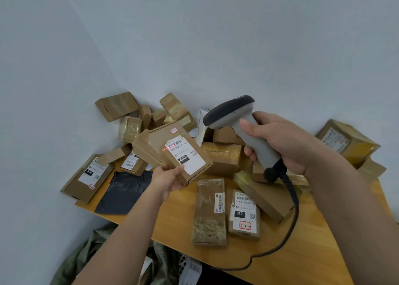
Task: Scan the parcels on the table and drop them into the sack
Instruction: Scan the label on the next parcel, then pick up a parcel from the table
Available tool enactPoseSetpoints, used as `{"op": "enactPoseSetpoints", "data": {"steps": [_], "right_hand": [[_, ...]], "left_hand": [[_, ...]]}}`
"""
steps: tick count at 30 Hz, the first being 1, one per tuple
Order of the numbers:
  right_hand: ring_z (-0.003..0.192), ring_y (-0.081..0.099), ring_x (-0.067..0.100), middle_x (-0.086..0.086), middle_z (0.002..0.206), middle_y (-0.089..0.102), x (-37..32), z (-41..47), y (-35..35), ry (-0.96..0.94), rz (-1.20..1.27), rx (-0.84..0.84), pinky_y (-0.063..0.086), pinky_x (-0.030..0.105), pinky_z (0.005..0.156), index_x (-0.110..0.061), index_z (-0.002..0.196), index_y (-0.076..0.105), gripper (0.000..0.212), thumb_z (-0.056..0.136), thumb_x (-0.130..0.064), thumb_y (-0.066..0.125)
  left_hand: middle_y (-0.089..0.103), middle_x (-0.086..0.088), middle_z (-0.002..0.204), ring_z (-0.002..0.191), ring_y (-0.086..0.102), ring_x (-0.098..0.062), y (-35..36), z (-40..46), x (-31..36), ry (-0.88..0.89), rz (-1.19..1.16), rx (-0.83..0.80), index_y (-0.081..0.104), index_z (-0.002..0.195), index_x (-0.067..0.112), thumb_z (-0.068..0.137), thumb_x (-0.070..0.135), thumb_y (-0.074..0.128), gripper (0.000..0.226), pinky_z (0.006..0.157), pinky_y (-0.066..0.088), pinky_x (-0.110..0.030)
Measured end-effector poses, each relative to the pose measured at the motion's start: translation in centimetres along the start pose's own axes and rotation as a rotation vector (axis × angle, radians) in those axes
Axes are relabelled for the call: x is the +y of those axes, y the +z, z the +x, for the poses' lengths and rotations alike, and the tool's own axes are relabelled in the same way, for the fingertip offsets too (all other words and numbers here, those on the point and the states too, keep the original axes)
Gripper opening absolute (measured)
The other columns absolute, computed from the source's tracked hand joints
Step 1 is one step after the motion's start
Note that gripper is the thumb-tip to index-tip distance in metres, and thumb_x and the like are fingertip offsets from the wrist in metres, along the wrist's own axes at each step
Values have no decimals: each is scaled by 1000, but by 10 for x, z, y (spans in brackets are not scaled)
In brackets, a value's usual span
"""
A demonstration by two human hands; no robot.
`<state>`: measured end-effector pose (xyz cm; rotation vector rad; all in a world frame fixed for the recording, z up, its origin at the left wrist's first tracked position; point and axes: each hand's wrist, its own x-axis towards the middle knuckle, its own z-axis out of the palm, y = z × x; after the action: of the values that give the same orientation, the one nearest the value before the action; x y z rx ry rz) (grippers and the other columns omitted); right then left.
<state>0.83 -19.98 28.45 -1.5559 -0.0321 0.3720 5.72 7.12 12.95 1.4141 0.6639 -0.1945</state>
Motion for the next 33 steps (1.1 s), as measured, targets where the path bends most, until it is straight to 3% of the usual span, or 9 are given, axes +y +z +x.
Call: {"op": "enactPoseSetpoints", "data": {"steps": [9,19,24,28,33], "right_hand": [[59,57,13,9,91,60,-12,-11,-9,-45,-33,-16,50,31,61,-15,114,57,24,96,-30,56],[59,56,14,9,88,59,-12,-11,-16,-62,-52,6,50,27,58,-15,116,56,27,96,-32,55],[56,57,11,5,82,59,-7,3,-8,1,22,-7,51,25,54,-19,114,57,23,95,-32,56],[52,59,12,9,84,58,13,28,19,98,23,-82,50,24,47,-17,118,56,26,95,-30,58],[56,58,15,13,93,56,48,54,83,245,-60,-245,50,29,52,-15,118,54,25,97,-28,58]], "left_hand": [[69,-12,110,97,69,-35,-2,10,-6,-21,-6,17,51,128,2,89,-1,66,42,71,58,-49],[67,-13,117,103,67,-36,-1,19,-13,-25,30,28,50,130,2,91,-1,64,42,75,56,-50],[69,-13,113,95,70,-35,-13,21,-28,-59,9,78,51,129,2,92,6,65,40,77,58,-48],[70,-9,113,95,70,-28,-48,9,-54,-45,-15,270,52,127,7,90,20,70,43,79,60,-43],[59,-10,120,102,59,-26,-133,-19,-93,-47,-71,733,52,123,4,89,33,67,47,83,49,-38]]}}
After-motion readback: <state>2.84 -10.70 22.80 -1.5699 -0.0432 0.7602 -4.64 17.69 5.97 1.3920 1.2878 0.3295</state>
